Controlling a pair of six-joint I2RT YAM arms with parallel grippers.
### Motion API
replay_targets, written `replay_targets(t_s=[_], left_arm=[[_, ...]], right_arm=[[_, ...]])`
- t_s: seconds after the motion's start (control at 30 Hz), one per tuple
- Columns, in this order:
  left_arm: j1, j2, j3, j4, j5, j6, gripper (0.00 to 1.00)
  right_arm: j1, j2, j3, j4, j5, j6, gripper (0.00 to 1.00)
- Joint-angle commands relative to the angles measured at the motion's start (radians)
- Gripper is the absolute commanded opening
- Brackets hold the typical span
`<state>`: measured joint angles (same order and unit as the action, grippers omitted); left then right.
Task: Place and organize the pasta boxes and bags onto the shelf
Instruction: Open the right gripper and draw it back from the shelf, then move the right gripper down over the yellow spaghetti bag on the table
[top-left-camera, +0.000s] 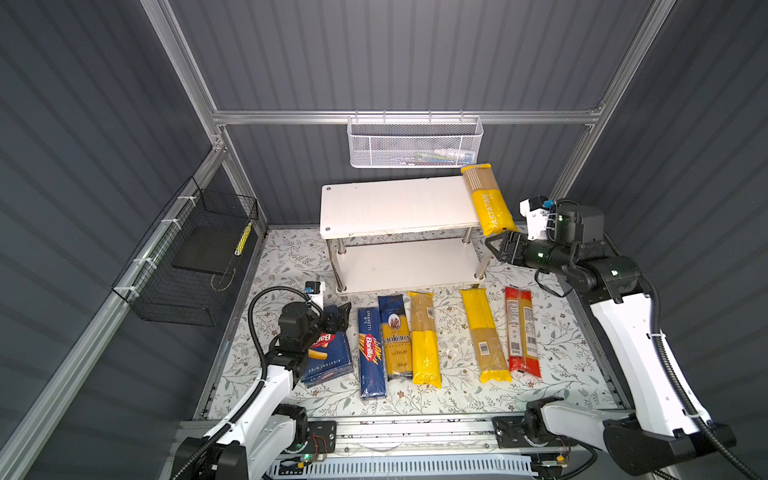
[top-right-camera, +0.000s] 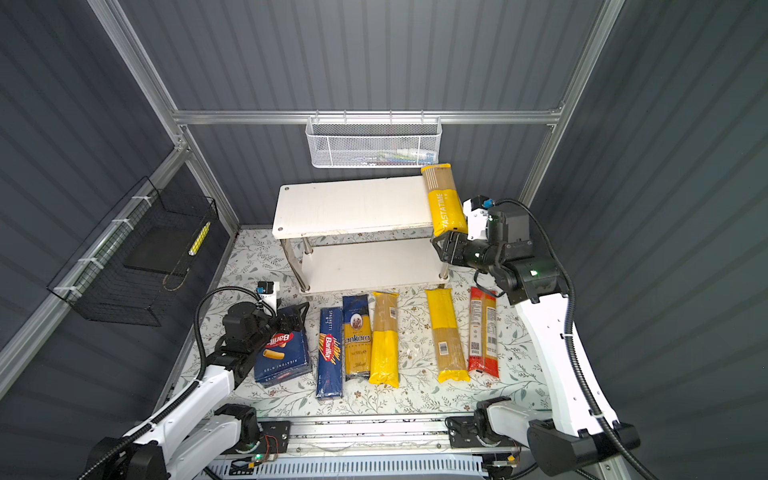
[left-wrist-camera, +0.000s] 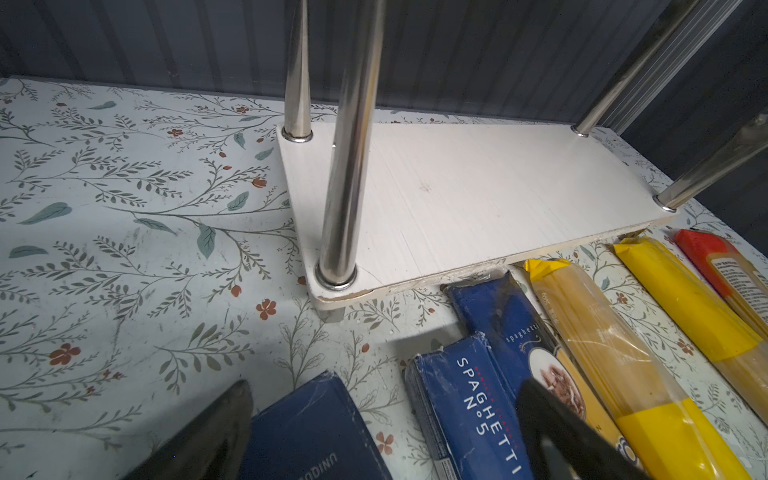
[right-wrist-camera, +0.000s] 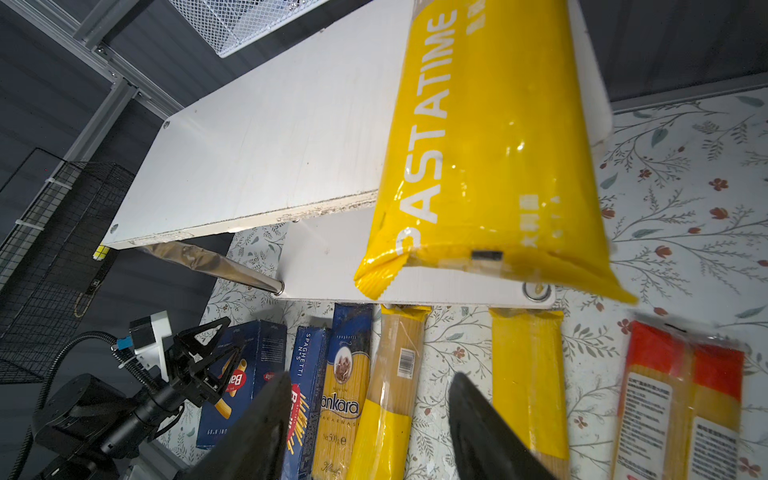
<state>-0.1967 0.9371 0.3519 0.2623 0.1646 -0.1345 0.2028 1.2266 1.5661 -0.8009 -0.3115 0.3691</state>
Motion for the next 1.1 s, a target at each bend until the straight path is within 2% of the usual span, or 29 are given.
replay_targets(t_s=[0.0,0.37,0.57,0.8,0.97,1.07], left_arm=[[0.002,0.008,0.002,-0.009,-0.004,0.004,0.99],[0.002,0.026,0.013,-0.015,-0.004,0.004,1.0],[0.002,0.041,0.022,-0.02,-0.01,0.001,1.0],[0.001,0.054,0.039,-0.061,-0.062,-0.027,1.0],[0.002,0.047,0.047,-0.097,-0.122,-0.055,1.0],[0.002,0.04,0.043,-0.105,-0.162,-0.069,1.0]], right_arm=[[-0.002,0.027,0.028,0.047,-0.014,-0.014,0.62],[-0.003,0.132,0.09,0.075,-0.011,-0.068,0.64],[-0.003,0.104,0.06,0.051,0.007,-0.126,0.66],[0.048,-0.097,-0.162,0.062,0.07,-0.22,0.69],[0.156,-0.273,-0.386,0.196,0.051,-0.174,0.71],[0.19,-0.335,-0.546,0.248,0.09,-0.085,0.72]])
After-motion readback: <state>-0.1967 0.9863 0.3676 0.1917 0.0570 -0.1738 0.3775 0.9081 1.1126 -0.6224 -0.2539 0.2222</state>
